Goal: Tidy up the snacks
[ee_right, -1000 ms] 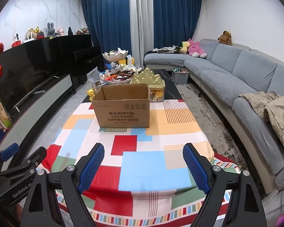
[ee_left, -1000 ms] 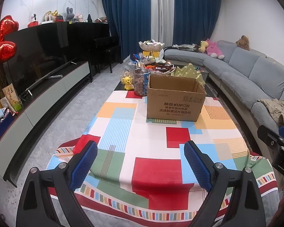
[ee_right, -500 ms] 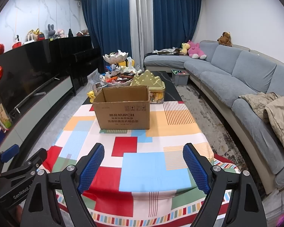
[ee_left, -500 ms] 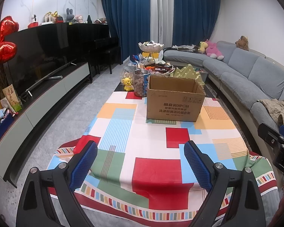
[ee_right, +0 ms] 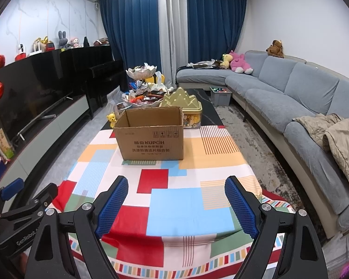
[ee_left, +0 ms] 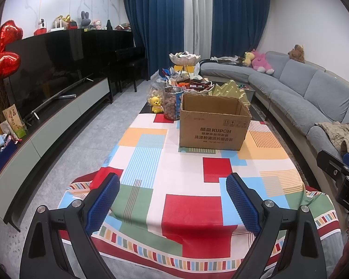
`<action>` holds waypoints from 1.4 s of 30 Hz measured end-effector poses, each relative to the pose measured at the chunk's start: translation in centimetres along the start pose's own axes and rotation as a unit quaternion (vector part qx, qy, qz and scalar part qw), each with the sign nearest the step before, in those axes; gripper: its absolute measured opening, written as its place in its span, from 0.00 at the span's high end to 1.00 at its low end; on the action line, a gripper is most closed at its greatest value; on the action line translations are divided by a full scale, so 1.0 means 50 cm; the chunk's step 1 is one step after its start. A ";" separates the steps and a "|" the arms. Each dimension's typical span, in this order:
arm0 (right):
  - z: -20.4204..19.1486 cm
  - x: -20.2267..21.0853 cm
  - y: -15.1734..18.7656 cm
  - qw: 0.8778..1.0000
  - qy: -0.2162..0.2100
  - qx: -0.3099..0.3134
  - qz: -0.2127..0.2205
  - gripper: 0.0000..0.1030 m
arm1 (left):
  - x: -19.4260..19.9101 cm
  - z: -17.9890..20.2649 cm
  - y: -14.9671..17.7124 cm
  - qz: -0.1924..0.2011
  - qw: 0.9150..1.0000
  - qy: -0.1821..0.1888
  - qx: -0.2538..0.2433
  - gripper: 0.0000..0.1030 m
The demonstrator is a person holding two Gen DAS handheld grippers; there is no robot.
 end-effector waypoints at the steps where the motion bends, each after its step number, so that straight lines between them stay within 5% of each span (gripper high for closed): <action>1: 0.000 0.000 0.000 1.000 0.000 0.000 0.000 0.17 | 0.000 0.000 0.000 0.000 1.000 0.000 0.000 0.09; 42: 0.006 0.003 -0.005 1.000 0.001 -0.003 0.002 0.17 | 0.011 0.000 -0.027 0.006 1.000 -0.005 -0.003 0.00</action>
Point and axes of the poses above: each gripper's, at about its wrist camera, not at the fingertips, and x roughly against the way its jaws point, z to its right, y to its underside, the point moved 4 cm from there along -x, roughly the way its jaws point, and after that the axes turned 1 degree about z, right-handed, at the moved point
